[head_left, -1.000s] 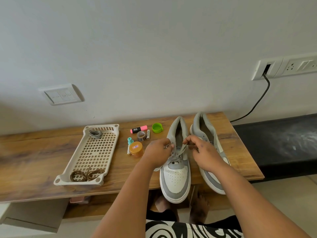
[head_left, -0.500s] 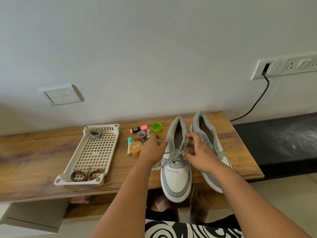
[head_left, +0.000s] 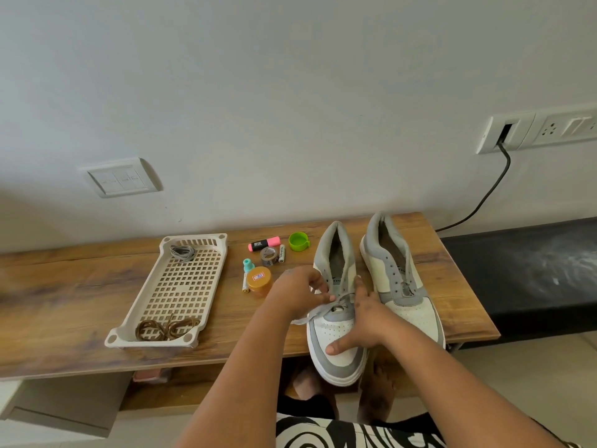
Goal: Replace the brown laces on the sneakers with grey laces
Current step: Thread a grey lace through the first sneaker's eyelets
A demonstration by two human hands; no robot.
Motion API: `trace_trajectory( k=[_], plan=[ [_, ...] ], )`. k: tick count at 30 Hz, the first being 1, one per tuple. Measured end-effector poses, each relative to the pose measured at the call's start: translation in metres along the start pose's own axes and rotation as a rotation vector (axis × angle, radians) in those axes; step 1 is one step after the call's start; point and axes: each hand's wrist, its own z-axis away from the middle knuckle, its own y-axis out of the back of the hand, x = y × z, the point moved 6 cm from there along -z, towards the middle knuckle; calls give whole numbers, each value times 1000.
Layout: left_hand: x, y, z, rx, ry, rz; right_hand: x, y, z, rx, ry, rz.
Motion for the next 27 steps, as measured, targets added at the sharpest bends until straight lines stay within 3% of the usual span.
trace_trajectory(
  k=[5, 14, 27],
  plan=[
    [4, -9, 3, -120, -22, -76, 5, 2, -1, -29, 18, 20],
    [-8, 0, 6, -156, 38, 348, 6, 3, -1, -71, 22, 48],
    [-10, 4, 13, -216, 139, 555, 2, 5, 2, -95, 0, 92]
  ],
)
